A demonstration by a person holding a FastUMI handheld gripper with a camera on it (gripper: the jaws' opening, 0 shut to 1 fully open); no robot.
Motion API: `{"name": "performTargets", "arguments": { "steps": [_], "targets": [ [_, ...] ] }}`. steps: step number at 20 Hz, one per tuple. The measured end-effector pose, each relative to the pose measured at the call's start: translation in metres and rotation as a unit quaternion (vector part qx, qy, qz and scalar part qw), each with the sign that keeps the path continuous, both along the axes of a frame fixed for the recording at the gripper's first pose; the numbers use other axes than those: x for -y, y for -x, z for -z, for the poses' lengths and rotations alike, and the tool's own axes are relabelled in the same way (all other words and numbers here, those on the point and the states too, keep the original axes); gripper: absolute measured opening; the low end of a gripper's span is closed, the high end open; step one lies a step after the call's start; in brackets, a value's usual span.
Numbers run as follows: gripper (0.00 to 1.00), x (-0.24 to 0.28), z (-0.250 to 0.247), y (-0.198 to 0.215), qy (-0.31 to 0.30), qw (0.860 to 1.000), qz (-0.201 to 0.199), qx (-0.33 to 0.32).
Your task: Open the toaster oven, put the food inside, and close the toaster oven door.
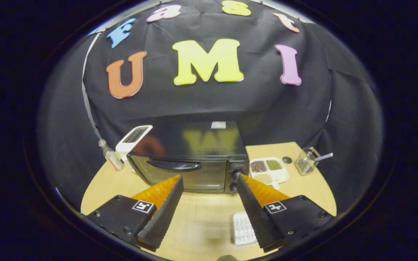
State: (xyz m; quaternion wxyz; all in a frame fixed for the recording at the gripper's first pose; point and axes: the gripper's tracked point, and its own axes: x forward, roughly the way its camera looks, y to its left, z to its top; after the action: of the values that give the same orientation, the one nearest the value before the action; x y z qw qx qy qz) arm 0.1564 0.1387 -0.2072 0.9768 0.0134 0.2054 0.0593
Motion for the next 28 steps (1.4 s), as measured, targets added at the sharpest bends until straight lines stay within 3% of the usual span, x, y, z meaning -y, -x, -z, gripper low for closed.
{"name": "performTargets", "arguments": {
  "steps": [7,11,16,22,28],
  "targets": [
    [0.98,0.076,-0.175,0.063,-0.009,0.989,0.033,0.142],
    [0.98,0.118,-0.233,0.102,-0.012,0.979,0.035,0.202],
    [0.99,0.157,-0.248,0.129,0.004,0.972,0.030,0.233],
    [0.99,0.180,-0.231,0.147,-0.010,0.976,0.007,0.216],
    [0.99,0.203,-0.222,0.153,-0.009,0.977,0.011,0.215]
  ]
}}
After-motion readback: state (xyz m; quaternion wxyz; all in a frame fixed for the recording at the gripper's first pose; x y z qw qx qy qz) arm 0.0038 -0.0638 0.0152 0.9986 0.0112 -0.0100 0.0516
